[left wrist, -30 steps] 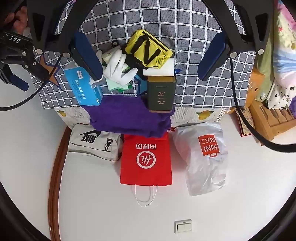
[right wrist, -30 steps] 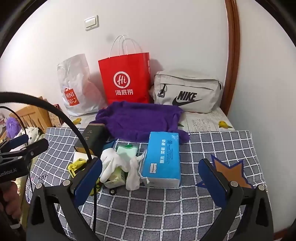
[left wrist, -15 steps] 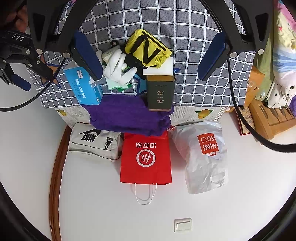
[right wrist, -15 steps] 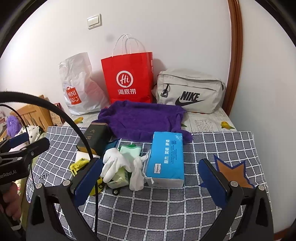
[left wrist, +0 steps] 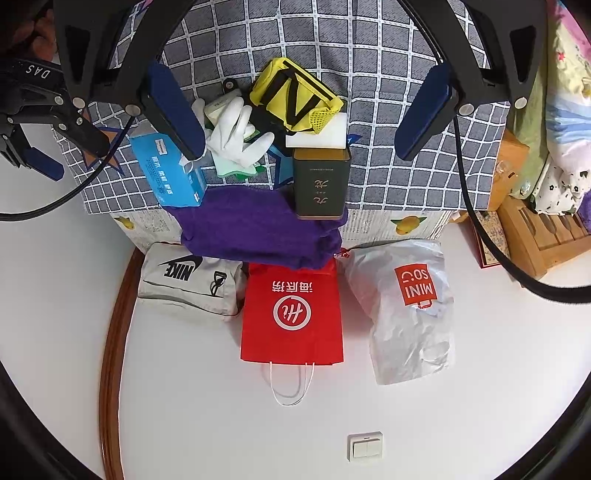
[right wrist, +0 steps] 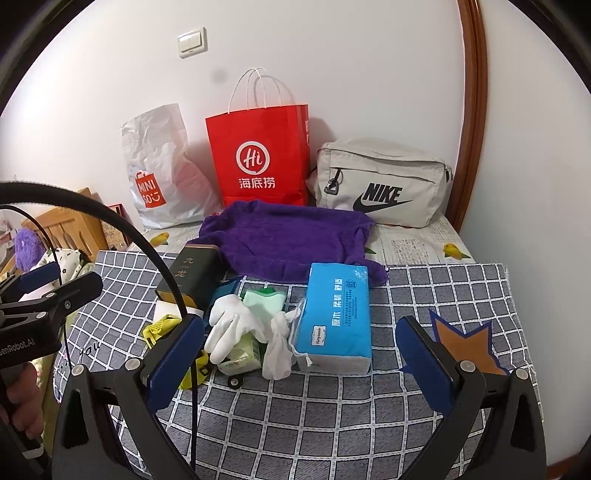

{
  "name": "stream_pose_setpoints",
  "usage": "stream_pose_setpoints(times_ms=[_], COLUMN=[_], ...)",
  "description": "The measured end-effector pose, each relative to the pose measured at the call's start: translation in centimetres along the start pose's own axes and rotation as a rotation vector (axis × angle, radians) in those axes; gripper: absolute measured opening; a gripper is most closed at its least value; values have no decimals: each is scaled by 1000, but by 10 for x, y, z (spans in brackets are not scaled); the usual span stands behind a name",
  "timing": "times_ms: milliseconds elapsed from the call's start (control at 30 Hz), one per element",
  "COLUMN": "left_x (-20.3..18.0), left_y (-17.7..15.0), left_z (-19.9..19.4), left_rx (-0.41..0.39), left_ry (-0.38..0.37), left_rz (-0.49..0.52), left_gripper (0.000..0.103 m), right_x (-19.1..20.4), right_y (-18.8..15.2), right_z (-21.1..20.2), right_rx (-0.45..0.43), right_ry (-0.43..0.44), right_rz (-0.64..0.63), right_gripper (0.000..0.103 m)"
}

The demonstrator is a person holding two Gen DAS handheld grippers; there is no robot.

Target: Organize soft objects

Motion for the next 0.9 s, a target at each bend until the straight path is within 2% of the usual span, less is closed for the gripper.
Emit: stream_pose_setpoints(times_ms=[900], left_x=[7], left_y=[-2], left_z=[-8], left_rx=[-30], left_ry=[17], left_rz=[-11], left_gripper=[103], right_x=[4], right_y=[3], right_z=[-10], right_rx=[-24], right_ry=[6], right_rz=[-12], right_gripper=[102])
Point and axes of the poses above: each gripper's, at about its wrist camera, not at the fingertips, and z roughly the way its jaws point, x to its left, y to its top, the point moved 3 cm from there along z, roughly the way its jaws point, and after that the axes turned 5 degrees about -x, right-handed, at the moved point
